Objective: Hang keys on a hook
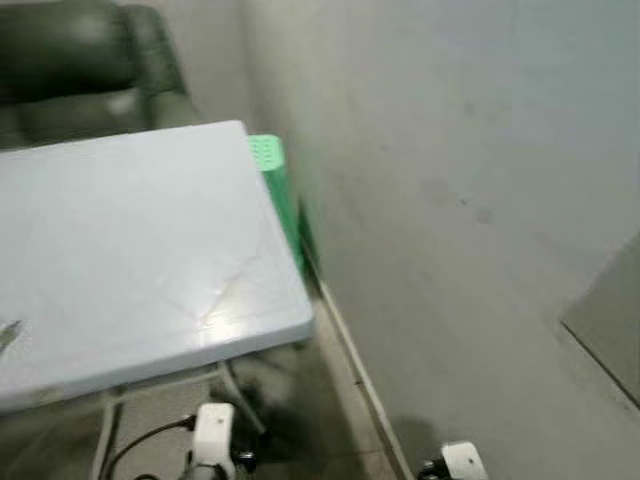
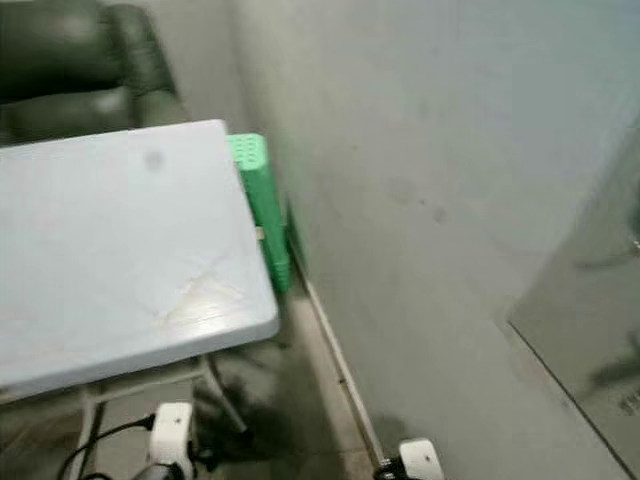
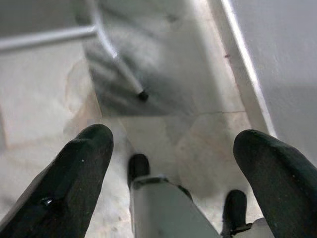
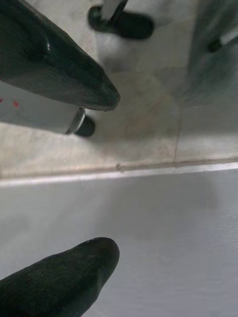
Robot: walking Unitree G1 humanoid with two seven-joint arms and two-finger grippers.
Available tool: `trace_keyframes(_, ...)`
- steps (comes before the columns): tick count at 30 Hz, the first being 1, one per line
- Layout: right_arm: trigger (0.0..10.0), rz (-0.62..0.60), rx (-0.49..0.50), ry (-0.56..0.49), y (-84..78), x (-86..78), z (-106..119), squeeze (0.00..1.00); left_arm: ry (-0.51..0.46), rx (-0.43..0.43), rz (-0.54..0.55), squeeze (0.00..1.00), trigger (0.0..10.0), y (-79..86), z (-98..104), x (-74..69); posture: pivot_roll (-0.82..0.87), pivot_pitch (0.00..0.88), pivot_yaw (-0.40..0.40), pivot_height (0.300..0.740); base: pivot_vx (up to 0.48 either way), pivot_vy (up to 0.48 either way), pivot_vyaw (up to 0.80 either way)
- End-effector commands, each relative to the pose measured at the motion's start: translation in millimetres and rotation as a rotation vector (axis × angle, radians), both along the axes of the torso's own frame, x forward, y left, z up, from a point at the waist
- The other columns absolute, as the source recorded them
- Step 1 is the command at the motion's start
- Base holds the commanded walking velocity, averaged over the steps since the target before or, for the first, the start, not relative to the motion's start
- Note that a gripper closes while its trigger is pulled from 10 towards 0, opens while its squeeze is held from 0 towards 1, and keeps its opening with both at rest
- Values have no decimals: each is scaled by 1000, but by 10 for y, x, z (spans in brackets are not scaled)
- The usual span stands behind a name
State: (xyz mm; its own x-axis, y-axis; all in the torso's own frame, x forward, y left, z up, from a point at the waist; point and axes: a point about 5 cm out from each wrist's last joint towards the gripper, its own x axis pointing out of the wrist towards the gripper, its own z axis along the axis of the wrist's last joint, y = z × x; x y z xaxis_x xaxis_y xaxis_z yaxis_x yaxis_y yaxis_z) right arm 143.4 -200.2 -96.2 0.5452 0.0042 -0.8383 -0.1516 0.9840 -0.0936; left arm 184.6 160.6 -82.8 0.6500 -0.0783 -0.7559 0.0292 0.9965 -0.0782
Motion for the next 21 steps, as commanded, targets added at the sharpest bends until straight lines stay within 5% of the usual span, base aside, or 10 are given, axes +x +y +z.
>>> trace_keyframes(1, 10000, 5, 22, -26, 73, 94, 26, 0, 3, 23, 8, 0, 10000, 88, 5, 2, 22, 0, -33, 740, 0, 0, 800)
trace_keyframes(21, 10000, -77, 73, -47, 88, 134, 40, 0, 1, 8, 36, 0, 10000, 68, 14, 29, 17, 0, -30, 740, 0, 0, 720)
